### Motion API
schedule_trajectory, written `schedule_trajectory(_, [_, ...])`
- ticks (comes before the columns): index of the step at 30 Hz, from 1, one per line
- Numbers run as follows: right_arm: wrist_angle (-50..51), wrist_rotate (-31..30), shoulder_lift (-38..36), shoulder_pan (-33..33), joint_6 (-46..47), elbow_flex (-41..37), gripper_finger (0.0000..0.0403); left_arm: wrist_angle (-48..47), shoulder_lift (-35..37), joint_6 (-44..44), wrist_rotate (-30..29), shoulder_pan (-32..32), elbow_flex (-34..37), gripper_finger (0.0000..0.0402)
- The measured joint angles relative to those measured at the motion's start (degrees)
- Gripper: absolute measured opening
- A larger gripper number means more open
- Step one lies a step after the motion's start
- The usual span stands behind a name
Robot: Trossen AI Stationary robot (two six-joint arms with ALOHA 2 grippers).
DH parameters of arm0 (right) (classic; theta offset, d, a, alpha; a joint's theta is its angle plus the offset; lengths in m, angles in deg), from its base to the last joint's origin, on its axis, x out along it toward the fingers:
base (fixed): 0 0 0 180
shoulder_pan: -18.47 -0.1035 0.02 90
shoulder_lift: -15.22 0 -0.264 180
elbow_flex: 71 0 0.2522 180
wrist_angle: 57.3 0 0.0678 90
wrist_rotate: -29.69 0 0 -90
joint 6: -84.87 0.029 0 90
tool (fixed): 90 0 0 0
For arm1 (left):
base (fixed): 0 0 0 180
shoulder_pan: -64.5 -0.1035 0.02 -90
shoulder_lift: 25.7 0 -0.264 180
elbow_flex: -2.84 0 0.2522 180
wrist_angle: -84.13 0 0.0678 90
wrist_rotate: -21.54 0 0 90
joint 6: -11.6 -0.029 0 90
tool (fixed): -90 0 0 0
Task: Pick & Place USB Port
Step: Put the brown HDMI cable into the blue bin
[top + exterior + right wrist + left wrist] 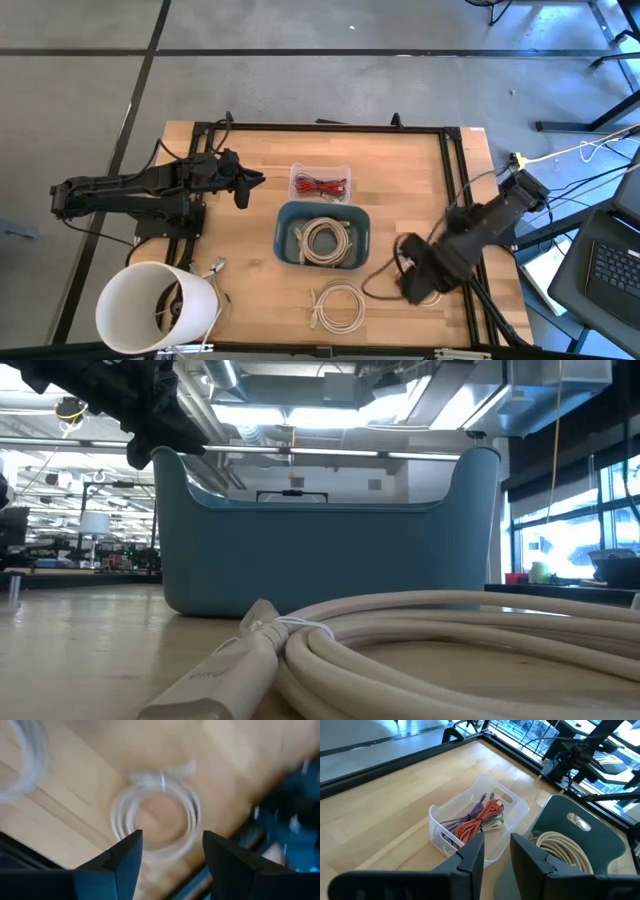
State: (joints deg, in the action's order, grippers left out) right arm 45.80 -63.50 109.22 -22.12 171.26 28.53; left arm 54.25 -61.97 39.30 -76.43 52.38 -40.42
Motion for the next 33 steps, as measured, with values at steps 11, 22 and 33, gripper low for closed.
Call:
schedule_trajectory(11, [-24.17, 10.05, 0.02, -4.27, 5.63, -15.98, 0.0210, 0.00, 0.02, 0.00, 0.02, 0.00, -0.02, 0.0086])
schedule_trajectory(22, [-37.13, 12.74, 0.04, -5.15, -4.17, -25.21, 0.0210, 0.02, 0.02, 0.04, 0.08, 0.01, -0.01, 0.0086])
schedule_trajectory(33, [-50.96, 15.17, 0.04, -8.67, -8.18, -34.79, 0.0210, 0.01, 0.02, 0.09, 0.13, 0.01, -0.02, 0.0086])
